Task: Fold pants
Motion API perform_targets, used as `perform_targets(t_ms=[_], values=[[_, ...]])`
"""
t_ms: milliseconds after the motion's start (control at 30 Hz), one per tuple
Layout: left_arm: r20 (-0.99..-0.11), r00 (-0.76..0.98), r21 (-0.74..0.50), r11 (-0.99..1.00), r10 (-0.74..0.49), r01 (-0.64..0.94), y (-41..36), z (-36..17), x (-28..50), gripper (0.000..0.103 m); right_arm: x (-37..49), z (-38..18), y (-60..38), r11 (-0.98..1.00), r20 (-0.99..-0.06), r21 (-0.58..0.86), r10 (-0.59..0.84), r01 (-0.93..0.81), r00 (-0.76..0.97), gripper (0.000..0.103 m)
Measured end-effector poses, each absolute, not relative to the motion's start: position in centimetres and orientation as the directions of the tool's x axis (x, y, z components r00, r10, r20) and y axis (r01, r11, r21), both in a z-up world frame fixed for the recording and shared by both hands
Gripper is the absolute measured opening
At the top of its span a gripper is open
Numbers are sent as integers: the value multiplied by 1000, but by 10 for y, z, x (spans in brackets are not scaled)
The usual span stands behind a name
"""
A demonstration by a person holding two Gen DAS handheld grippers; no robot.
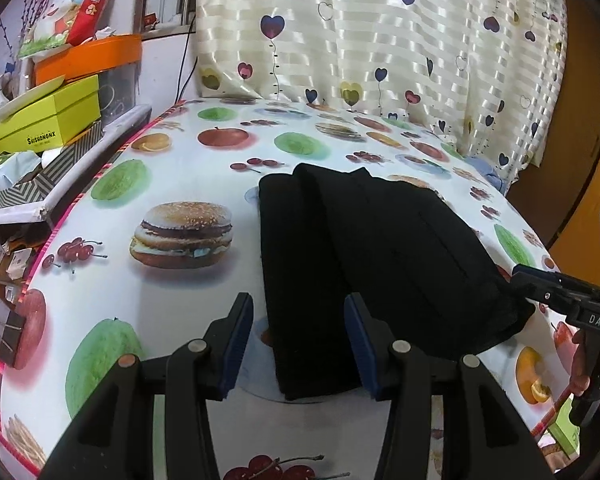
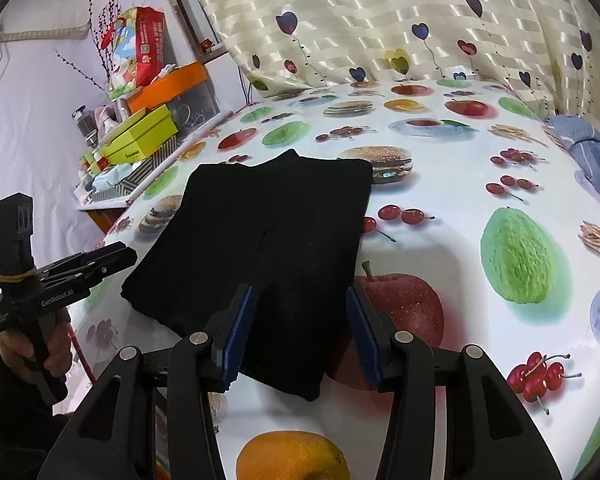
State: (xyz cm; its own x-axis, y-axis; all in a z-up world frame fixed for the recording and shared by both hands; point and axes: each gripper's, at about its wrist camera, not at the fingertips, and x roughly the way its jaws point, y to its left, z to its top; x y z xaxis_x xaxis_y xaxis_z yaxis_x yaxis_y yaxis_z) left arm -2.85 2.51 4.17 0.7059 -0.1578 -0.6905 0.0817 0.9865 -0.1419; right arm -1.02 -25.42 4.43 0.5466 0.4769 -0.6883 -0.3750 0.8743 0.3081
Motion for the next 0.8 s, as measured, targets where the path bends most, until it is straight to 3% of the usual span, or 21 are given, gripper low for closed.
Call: perform_targets(t_ms=[567,800], values=[[-687,703,-166,982,-184,95,20,42,-23,51,-1,42,-257,869,-691,329,488,-369,533,49],[-688,693,-213,973,-214,89,29,39,0,59,20,31,-262,853,-696,395,521,-342,494,49]])
